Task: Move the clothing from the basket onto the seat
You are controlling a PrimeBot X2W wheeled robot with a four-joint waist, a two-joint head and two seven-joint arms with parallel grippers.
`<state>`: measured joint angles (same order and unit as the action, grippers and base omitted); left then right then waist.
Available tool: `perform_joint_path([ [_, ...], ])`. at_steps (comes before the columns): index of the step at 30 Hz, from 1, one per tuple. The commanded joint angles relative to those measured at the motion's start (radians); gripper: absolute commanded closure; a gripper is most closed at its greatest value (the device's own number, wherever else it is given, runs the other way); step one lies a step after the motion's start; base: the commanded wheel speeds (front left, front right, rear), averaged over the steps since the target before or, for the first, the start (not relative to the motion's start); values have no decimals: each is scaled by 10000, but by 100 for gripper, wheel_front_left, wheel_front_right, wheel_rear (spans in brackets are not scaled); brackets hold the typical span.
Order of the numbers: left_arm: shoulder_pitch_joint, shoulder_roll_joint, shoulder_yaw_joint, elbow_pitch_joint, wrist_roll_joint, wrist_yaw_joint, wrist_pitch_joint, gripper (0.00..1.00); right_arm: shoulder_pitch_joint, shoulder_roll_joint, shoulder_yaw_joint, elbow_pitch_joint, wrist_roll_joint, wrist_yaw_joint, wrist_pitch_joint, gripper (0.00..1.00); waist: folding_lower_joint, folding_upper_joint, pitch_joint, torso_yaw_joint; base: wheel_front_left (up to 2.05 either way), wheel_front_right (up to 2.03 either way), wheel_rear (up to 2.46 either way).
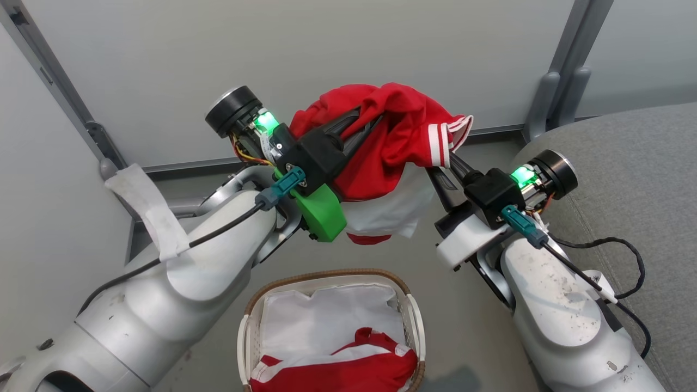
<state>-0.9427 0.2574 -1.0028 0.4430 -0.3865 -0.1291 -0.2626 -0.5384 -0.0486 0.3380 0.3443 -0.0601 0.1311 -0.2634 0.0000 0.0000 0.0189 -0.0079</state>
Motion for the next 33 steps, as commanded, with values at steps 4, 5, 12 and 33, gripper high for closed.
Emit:
perform_joint_path([
  [4, 395, -28, 250, 66, -284, -26, -34, 100, -72, -33, -43, 42, 55, -7, -21, 100, 0, 0, 34, 11, 0, 0, 0],
  [5, 494, -42, 351, 64, -349, -26, -34, 100, -65, -33, -99, 41, 45, -7, -21, 100, 0, 0, 41, 5, 0, 0, 0],
  [12, 1675, -276, 1256, -122, -662, 173, -23, 0, -10, -35, -651, -184, -69, -7, -21, 100, 0, 0, 91, -30, 0, 0, 0],
  [33, 5711, -1541, 3517, 144, 194, 16, -22, 0, 515, -32, -1837, -623, -430, -7, -21, 100, 0, 0, 137, -255, 0, 0, 0],
])
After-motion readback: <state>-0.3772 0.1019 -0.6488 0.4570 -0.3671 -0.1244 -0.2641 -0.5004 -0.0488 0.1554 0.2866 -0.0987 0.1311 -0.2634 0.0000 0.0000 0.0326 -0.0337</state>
